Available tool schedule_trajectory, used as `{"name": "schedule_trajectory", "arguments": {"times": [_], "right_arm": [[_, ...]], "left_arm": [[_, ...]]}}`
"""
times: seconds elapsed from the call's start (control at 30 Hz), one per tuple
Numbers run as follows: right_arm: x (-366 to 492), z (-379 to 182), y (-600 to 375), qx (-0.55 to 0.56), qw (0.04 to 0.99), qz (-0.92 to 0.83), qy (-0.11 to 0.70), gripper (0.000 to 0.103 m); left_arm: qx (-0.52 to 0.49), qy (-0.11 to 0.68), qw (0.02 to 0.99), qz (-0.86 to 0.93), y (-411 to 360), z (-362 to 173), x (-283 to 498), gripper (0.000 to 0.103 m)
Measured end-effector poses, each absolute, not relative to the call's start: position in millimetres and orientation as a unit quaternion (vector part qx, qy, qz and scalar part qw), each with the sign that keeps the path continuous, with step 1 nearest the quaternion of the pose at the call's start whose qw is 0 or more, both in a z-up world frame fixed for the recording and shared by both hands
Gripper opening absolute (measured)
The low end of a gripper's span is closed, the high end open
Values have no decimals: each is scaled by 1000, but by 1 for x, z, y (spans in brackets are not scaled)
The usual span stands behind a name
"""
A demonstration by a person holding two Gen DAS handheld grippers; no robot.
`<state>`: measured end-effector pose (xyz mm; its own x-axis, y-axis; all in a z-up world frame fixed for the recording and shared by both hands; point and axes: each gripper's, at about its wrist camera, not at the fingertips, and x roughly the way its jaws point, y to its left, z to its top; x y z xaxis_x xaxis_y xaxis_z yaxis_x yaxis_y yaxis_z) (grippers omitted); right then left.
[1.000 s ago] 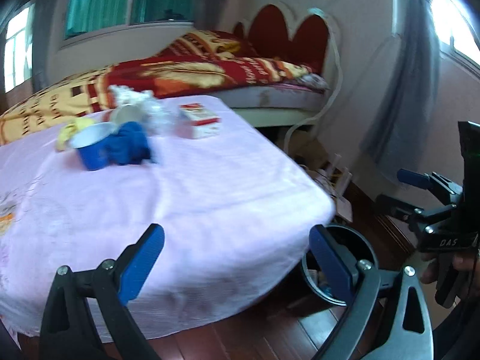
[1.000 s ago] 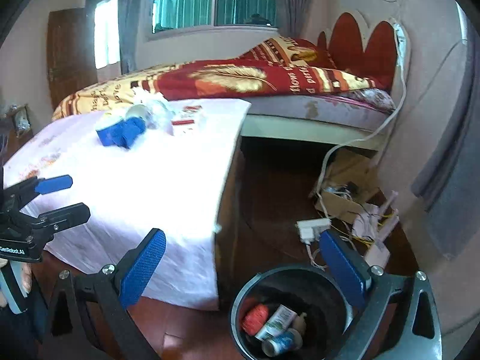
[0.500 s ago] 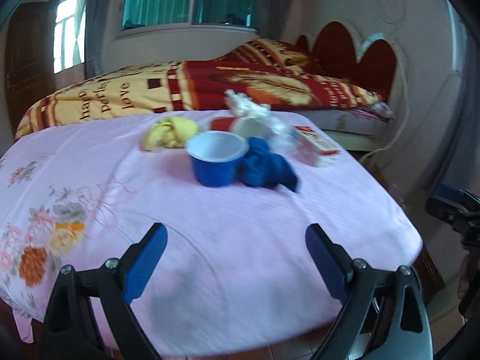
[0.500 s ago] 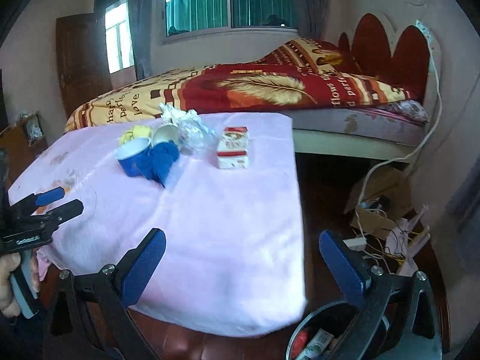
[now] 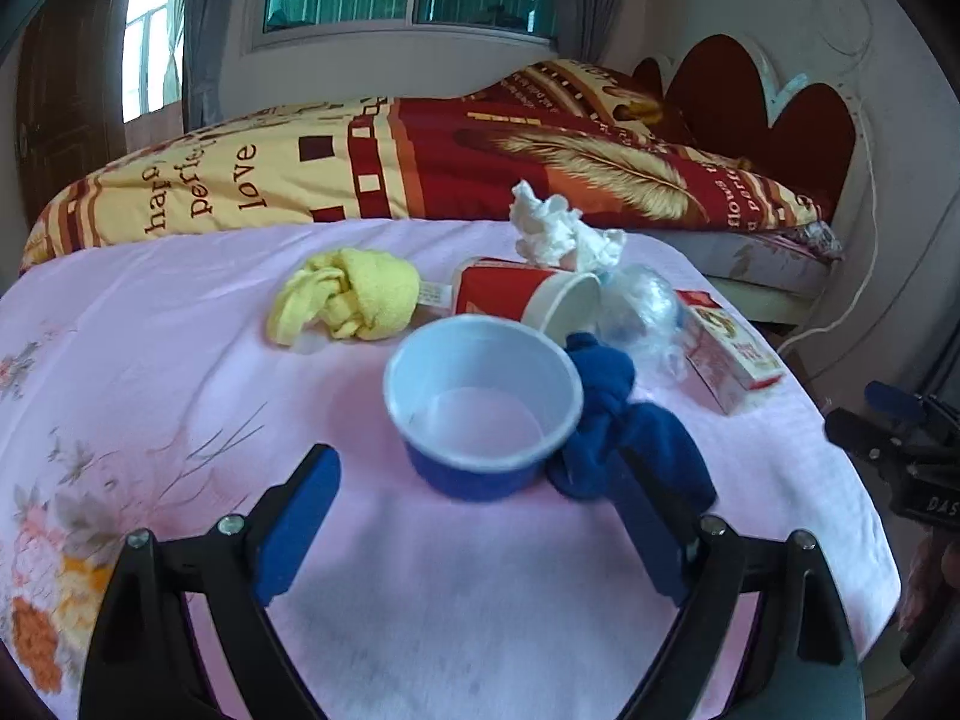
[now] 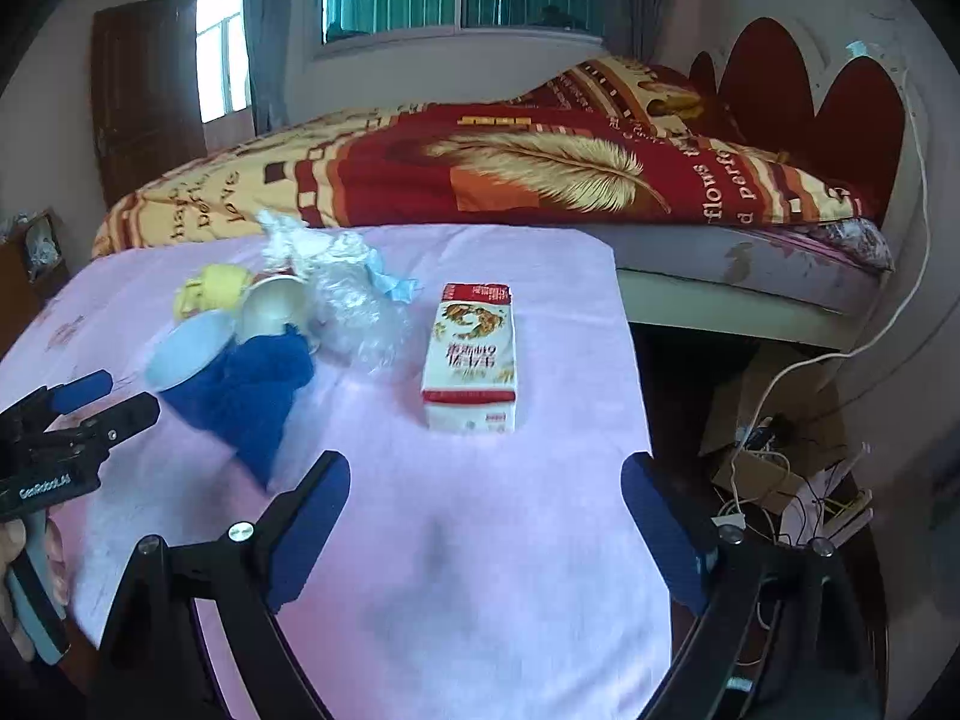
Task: Collect trash
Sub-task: 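Grasp the blue bowl with the left tool while the right tool grasps the snack box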
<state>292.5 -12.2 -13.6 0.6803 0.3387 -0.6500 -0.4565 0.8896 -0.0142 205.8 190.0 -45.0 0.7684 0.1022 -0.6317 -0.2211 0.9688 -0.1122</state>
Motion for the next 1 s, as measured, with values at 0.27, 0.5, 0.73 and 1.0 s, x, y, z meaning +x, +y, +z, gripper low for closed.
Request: {"name": "schedule_trajectory", "arguments": {"times": [0.27,0.5,0.73,1.0], "right_arm": [[352,-36,16,-91,898,214,373,93],[375,-49,27,-87,887,222,394,87],[380,-50,31,-84,882,229,403,55],[345,-30,12,-83,893,240,371,53]], "left_arm": [[-96,349,928,84,195,-55,235,91],[-101,357,925,83,202,-56,247,91],[-97,358,926,70,204,-55,247,76],[-78,335,936,79,208,-43,215,76]]}}
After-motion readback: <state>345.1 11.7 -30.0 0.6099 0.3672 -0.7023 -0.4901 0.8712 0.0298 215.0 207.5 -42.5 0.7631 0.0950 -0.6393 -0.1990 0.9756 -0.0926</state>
